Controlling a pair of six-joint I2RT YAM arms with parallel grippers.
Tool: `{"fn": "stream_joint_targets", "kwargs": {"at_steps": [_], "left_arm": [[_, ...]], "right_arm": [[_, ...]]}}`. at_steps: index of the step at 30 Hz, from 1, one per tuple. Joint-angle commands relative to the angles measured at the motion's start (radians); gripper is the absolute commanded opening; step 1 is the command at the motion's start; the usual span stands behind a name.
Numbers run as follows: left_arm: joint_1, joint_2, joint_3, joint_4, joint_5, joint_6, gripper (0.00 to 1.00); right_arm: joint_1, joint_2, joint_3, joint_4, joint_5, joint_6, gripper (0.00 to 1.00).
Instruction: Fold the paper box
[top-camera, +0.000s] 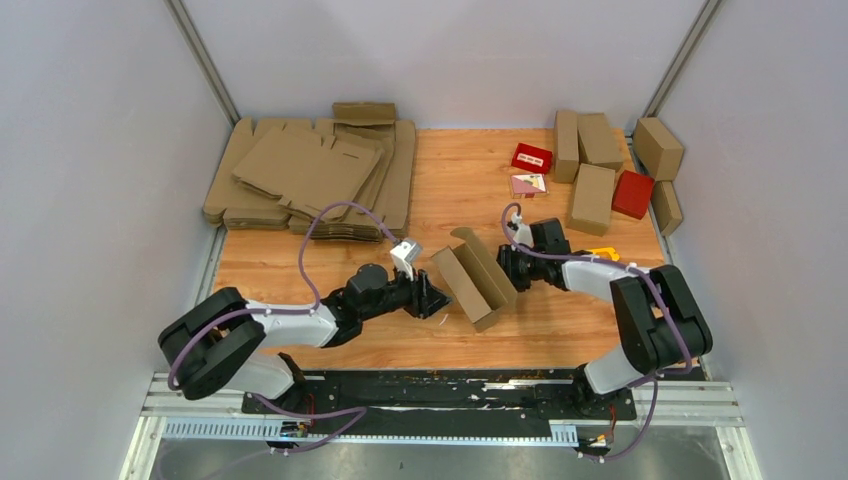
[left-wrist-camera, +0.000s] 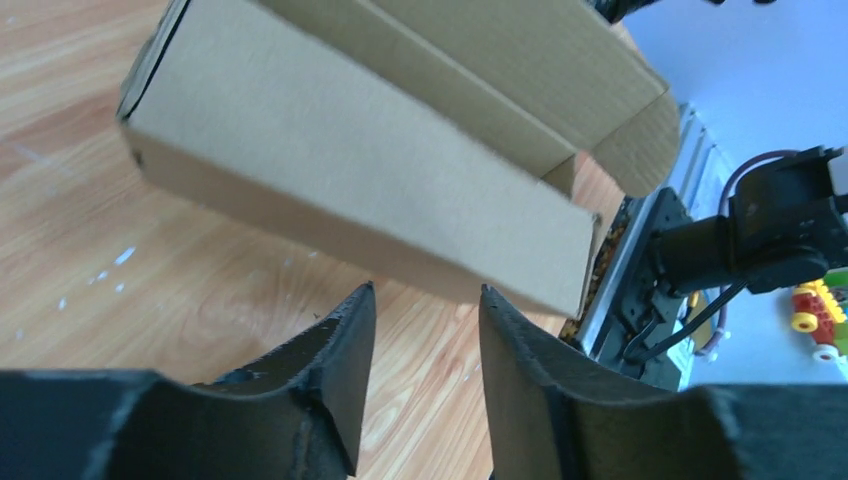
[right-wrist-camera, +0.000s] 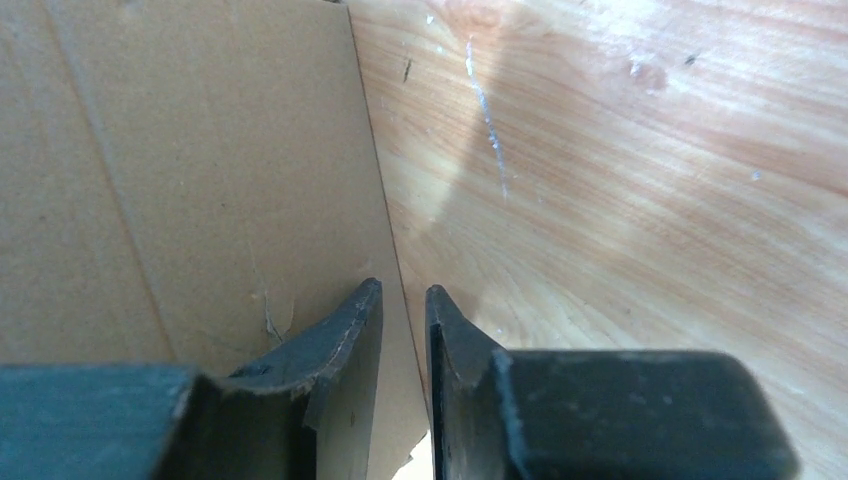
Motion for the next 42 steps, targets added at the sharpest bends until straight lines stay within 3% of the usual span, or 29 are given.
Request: {"fn": "stream_joint_targets", "kwargs": {"at_steps": [1, 4, 13, 19, 26, 30, 39, 42], "left_arm": [[-0.003, 0.07, 0.055, 0.156, 0.034, -0.046, 0.54], [-0.003, 0.116, 0.096, 0.149, 0.044, -0.055, 0.57], [-0.02, 0.125, 0.193, -0.093, 0.012, -0.014, 0.51], [-0.039, 0.108, 0.251, -0.29, -0.033, 0.031, 0.51], [-0.039, 0.124, 0.258, -0.368, -0.058, 0.054, 0.51], [-0.039, 0.124, 0.244, -0.365, -0.076, 0.046, 0.51], [-0.037, 0.107, 0.21, -0.322, -0.071, 0.001, 0.51], [-0.038, 0.117, 0.197, -0.281, -0.043, -0.025, 0.51]], "right_arm": [[0.035, -0.052, 0.04, -0.037, 0.031, -0.033, 0.24], [0.064, -0.077, 0.047, -0.063, 0.054, -0.036, 0.24], [0.154, -0.175, 0.021, -0.112, 0.08, -0.042, 0.29], [0.143, -0.235, 0.024, -0.174, 0.137, -0.049, 0.34], [0.105, -0.306, 0.019, -0.184, 0.11, -0.03, 0.41], [0.075, -0.379, -0.04, -0.116, 0.063, 0.025, 0.55], [0.055, -0.449, -0.069, -0.014, -0.084, 0.119, 0.72], [0.055, -0.471, -0.058, -0.017, -0.088, 0.127, 0.94]]}}
